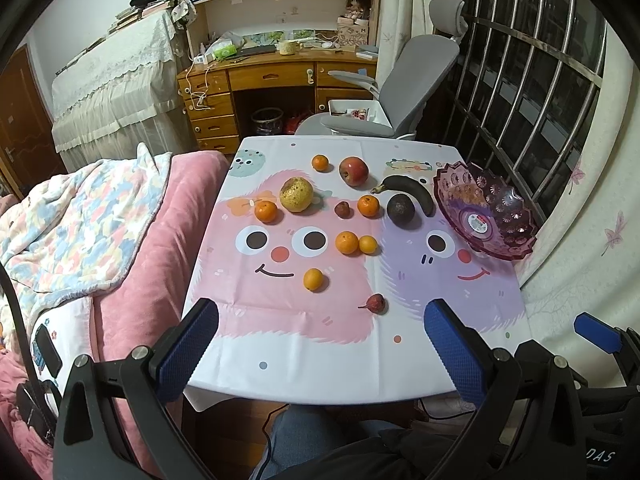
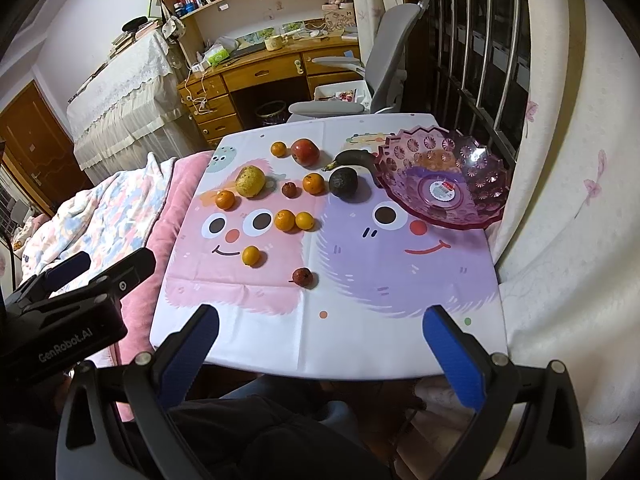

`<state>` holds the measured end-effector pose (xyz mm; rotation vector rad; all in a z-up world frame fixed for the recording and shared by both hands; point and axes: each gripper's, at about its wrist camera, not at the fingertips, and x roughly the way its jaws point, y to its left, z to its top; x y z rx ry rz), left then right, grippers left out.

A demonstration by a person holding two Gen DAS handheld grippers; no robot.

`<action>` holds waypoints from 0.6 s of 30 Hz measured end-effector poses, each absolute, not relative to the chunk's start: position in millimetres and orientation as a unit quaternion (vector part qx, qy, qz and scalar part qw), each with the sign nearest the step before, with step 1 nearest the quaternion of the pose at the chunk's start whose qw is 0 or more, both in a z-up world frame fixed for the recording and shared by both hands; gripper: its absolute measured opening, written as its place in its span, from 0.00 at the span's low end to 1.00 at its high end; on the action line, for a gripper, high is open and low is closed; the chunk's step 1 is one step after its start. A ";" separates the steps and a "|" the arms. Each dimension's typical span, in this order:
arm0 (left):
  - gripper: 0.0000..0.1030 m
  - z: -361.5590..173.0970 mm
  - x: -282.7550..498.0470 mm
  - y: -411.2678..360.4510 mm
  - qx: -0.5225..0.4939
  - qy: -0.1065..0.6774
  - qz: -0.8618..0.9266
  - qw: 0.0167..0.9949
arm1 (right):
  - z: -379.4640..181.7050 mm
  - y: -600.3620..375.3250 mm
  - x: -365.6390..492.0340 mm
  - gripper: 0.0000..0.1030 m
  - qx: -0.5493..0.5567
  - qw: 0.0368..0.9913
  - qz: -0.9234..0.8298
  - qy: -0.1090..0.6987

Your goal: Organize fruits

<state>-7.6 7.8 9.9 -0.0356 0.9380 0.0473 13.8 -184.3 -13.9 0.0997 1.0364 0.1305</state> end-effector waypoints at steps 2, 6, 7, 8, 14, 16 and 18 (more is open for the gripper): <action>0.99 10.5 -8.3 9.9 -0.020 0.453 0.021 0.891 | -14.0 -184.0 13.7 0.99 0.048 0.865 0.062 0.495; 0.99 9.8 -6.3 17.7 -0.028 0.455 0.023 0.890 | -12.9 -180.8 11.4 0.99 0.049 0.866 0.064 0.493; 0.99 8.8 -4.9 18.4 -0.030 0.455 0.024 0.890 | -13.4 -179.5 11.0 0.99 0.049 0.866 0.064 0.493; 0.99 8.9 -3.8 19.7 -0.031 0.456 0.024 0.889 | -13.4 -177.7 11.1 0.99 0.049 0.866 0.064 0.493; 0.99 4.6 7.7 22.9 -0.030 0.462 0.024 0.886 | -12.3 -170.2 14.8 0.99 0.048 0.868 0.070 0.490; 0.99 3.3 14.4 23.9 -0.030 0.465 0.021 0.884 | -11.9 -164.5 18.9 0.99 0.045 0.868 0.071 0.489; 0.99 1.8 21.2 25.4 -0.029 0.467 0.017 0.883 | -12.2 -158.5 24.0 0.99 0.041 0.869 0.073 0.488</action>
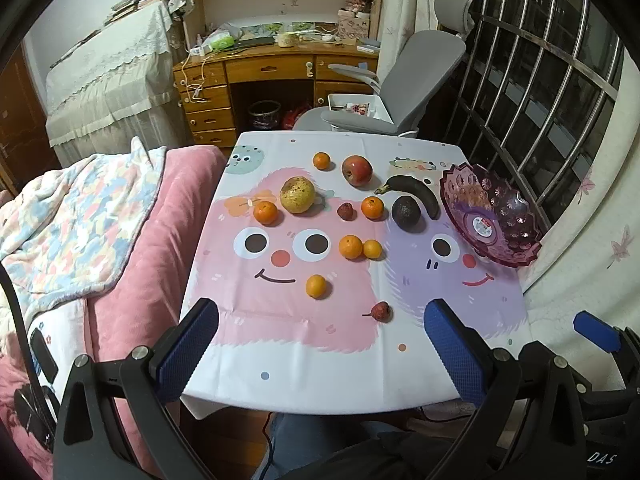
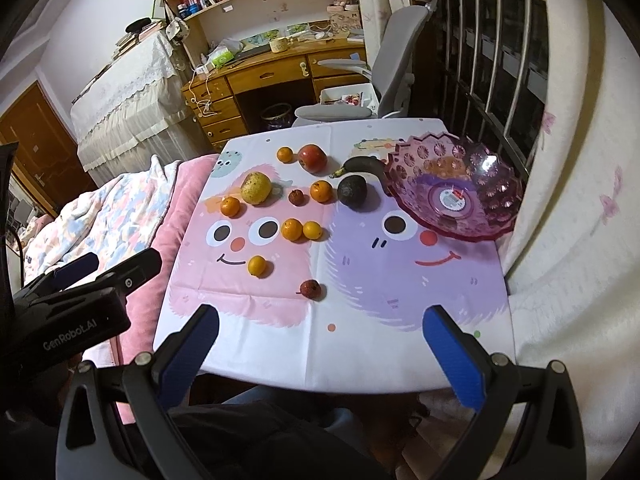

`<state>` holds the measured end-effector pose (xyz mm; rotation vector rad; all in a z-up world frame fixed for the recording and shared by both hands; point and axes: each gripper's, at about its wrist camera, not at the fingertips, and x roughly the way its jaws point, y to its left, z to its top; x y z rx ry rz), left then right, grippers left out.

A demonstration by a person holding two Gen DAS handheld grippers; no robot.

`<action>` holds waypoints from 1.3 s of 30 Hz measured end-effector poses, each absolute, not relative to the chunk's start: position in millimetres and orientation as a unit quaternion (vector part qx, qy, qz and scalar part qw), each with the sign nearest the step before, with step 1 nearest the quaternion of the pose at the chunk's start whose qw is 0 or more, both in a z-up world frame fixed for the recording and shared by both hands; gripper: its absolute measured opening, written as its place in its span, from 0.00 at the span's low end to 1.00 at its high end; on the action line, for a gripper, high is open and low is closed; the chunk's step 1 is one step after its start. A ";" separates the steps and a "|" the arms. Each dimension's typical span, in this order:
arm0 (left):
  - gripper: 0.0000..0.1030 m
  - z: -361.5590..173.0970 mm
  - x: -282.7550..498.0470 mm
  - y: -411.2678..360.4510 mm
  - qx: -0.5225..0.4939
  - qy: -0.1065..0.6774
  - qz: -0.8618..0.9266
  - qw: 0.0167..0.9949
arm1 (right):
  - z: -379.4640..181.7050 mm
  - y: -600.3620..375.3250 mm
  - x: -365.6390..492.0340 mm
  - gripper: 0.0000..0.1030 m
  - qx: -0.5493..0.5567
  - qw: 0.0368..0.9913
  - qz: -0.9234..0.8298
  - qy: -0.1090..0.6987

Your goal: Organize fruits

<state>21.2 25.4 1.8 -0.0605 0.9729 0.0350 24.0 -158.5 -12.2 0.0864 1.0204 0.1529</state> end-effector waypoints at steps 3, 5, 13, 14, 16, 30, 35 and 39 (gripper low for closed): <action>0.99 -2.2 37.7 30.1 -0.029 0.475 0.008 0.880 | -15.5 -152.1 37.6 0.99 0.038 0.867 0.080 0.490; 0.99 -5.2 47.3 34.2 -0.032 0.481 0.004 0.876 | -18.1 -154.8 49.1 0.99 0.034 0.866 0.079 0.492; 0.99 -19.8 103.1 59.5 -0.025 0.512 -0.020 0.858 | -24.6 -135.8 76.2 0.99 0.038 0.874 0.061 0.481; 0.99 -20.9 108.6 62.0 -0.022 0.516 -0.023 0.856 | -25.2 -133.2 79.6 0.99 0.041 0.874 0.058 0.480; 0.99 -23.0 124.6 68.3 -0.016 0.522 -0.033 0.852 | -27.1 -130.0 86.6 0.99 0.047 0.876 0.054 0.478; 0.99 -62.2 251.8 113.5 0.046 0.578 -0.088 0.810 | -71.1 -79.4 141.6 0.97 0.060 0.871 0.013 0.488; 0.99 -92.9 300.5 120.2 0.062 0.599 -0.101 0.792 | -100.1 -59.6 160.8 0.91 0.047 0.863 0.027 0.503; 0.99 -120.7 328.7 120.6 0.065 0.610 -0.106 0.782 | -127.7 -43.0 173.7 0.86 0.042 0.848 0.042 0.526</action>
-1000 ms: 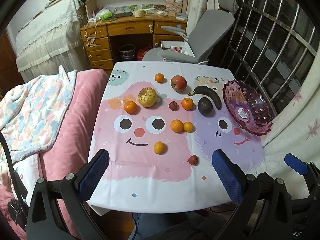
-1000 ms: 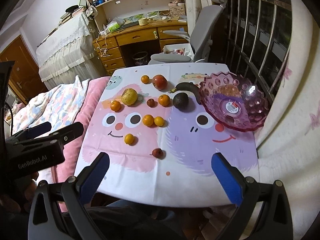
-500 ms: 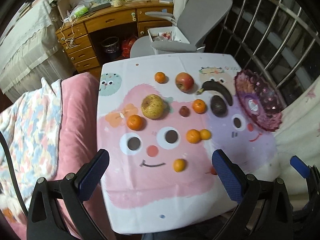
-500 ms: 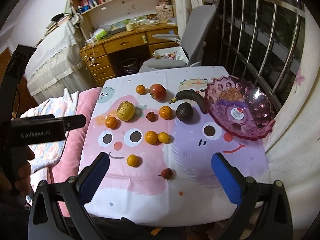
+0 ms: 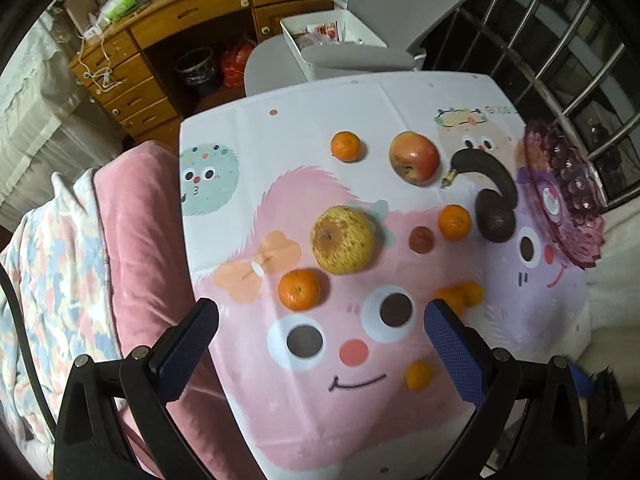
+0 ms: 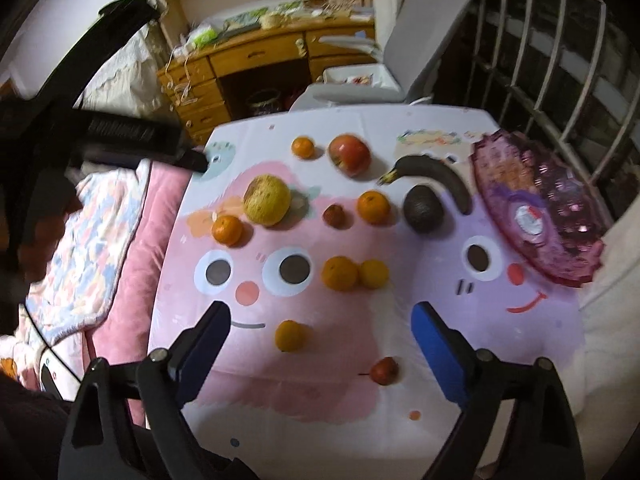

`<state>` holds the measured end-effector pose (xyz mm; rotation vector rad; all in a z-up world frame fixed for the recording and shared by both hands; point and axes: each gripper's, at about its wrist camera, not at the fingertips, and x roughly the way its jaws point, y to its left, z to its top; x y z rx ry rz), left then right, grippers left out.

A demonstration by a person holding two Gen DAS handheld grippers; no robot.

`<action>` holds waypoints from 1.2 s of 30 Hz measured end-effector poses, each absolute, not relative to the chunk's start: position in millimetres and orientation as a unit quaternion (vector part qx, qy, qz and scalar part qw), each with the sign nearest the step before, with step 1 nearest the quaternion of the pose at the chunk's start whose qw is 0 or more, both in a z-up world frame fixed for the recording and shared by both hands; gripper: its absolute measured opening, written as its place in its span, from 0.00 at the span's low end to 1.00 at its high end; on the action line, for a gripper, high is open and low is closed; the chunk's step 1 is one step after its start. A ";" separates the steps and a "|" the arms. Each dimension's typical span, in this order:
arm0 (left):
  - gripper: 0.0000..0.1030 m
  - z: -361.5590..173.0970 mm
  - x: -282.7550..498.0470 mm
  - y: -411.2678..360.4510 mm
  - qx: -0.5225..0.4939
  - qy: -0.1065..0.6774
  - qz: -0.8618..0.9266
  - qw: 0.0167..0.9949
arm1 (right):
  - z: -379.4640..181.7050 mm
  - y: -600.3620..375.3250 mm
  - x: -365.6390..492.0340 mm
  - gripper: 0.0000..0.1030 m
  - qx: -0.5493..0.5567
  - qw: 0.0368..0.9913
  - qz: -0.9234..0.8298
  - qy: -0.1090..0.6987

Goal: Organize fruits
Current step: 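Reach to the pear with the left tool while the right tool grasps a yellow mandarin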

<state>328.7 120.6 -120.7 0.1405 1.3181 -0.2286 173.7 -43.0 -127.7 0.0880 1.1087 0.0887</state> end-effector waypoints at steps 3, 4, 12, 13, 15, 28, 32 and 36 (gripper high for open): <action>0.99 -141.5 345.3 118.0 0.064 0.616 -0.110 0.777 | -151.3 -35.4 181.1 0.82 0.047 0.832 0.051 0.550; 0.99 -147.3 349.7 115.8 0.062 0.617 -0.114 0.776 | -159.6 -33.1 182.8 0.80 0.047 0.826 0.052 0.559; 0.99 -207.0 381.8 101.2 0.048 0.623 -0.125 0.771 | -218.7 -21.9 183.3 0.67 0.054 0.794 0.074 0.601; 0.99 -214.6 384.5 99.8 0.048 0.625 -0.123 0.770 | -224.9 -20.6 182.2 0.66 0.053 0.791 0.074 0.605; 0.99 -228.9 388.5 99.3 0.046 0.630 -0.118 0.766 | -235.1 -19.0 181.9 0.62 0.053 0.787 0.076 0.610; 0.92 -279.1 403.2 99.6 0.007 0.668 -0.121 0.734 | -259.7 -15.4 193.4 0.44 0.075 0.774 0.088 0.622; 0.85 -285.7 404.8 101.2 -0.018 0.669 -0.134 0.731 | -261.2 -16.1 195.8 0.36 0.077 0.772 0.087 0.625; 0.74 -286.0 402.8 94.8 -0.022 0.664 -0.142 0.734 | -262.6 -17.9 197.6 0.30 0.086 0.770 0.086 0.627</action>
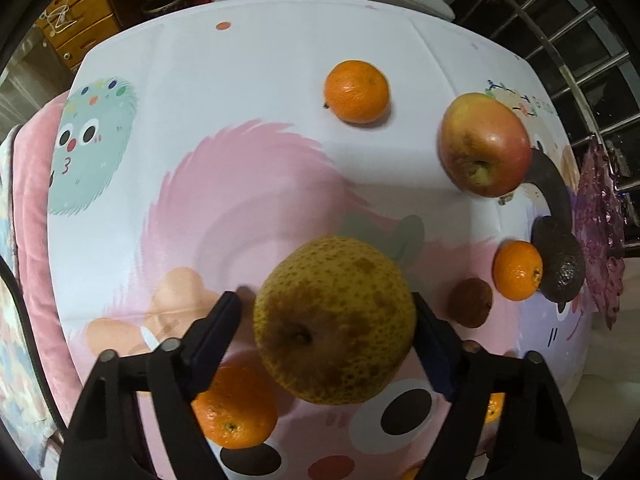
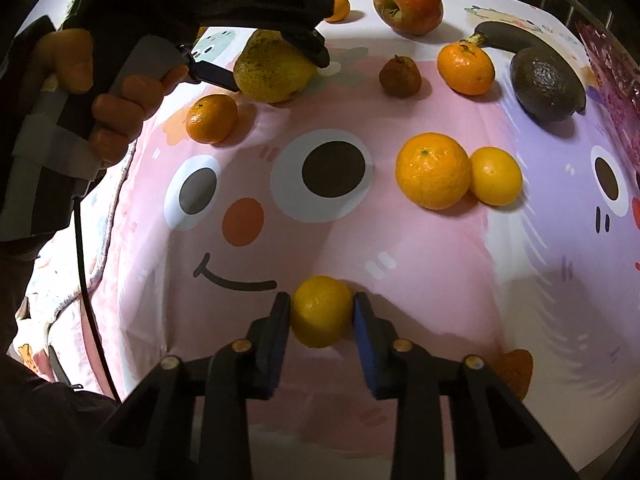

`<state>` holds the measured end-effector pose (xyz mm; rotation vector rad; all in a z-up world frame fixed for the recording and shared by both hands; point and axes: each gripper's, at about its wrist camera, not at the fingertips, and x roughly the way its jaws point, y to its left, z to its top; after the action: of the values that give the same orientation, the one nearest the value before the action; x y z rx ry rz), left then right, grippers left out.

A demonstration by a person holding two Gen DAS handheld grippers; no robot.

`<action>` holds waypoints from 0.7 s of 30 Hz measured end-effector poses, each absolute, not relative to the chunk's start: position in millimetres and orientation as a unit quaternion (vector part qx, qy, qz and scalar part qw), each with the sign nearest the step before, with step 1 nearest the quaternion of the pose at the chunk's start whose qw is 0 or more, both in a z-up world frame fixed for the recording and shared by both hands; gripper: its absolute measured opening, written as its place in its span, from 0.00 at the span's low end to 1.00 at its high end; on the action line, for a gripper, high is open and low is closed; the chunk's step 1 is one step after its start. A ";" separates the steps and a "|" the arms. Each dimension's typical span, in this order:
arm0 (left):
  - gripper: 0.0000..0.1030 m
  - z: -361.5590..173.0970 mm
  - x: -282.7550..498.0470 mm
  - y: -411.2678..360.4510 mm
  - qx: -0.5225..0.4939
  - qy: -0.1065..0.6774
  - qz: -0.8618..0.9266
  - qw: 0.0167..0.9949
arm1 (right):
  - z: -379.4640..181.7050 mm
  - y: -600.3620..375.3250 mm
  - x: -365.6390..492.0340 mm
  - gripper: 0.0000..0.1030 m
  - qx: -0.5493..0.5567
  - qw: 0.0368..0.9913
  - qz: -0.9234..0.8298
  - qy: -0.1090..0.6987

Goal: Organize fruits
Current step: 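Reach to the pear with the left tool while the right tool grasps a yellow mandarin, then carry the pear in the left tool while the right tool carries the mandarin toward the pink bowl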

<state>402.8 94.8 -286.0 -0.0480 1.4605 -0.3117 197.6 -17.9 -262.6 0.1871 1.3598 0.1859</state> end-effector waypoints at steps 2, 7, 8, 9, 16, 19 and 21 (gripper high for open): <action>0.66 -284.5 401.9 90.7 -0.028 0.664 -0.149 0.732 | -262.4 -20.4 198.1 0.30 0.090 0.767 0.085 0.630; 0.66 -281.0 406.5 84.4 -0.035 0.674 -0.139 0.725 | -256.6 -31.7 206.2 0.29 0.129 0.759 0.090 0.632; 0.66 -280.4 406.0 84.8 -0.037 0.677 -0.134 0.723 | -255.0 -34.7 207.4 0.29 0.137 0.757 0.088 0.632; 0.66 -280.1 407.0 86.8 -0.039 0.680 -0.128 0.721 | -251.9 -39.3 208.6 0.29 0.148 0.757 0.086 0.631; 0.66 -248.5 398.5 90.0 -0.050 0.673 -0.133 0.726 | -218.4 -65.6 212.9 0.29 0.171 0.763 0.071 0.620; 0.66 -226.4 391.0 83.4 -0.048 0.662 -0.135 0.735 | -200.2 -82.4 216.6 0.29 0.172 0.771 0.066 0.610; 0.66 -209.1 386.6 78.6 -0.049 0.654 -0.138 0.742 | -189.4 -91.5 216.0 0.29 0.176 0.776 0.065 0.603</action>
<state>386.6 78.6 -209.1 -0.1076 1.4331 -0.3021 216.0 -91.5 -189.4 0.3814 1.3046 0.1402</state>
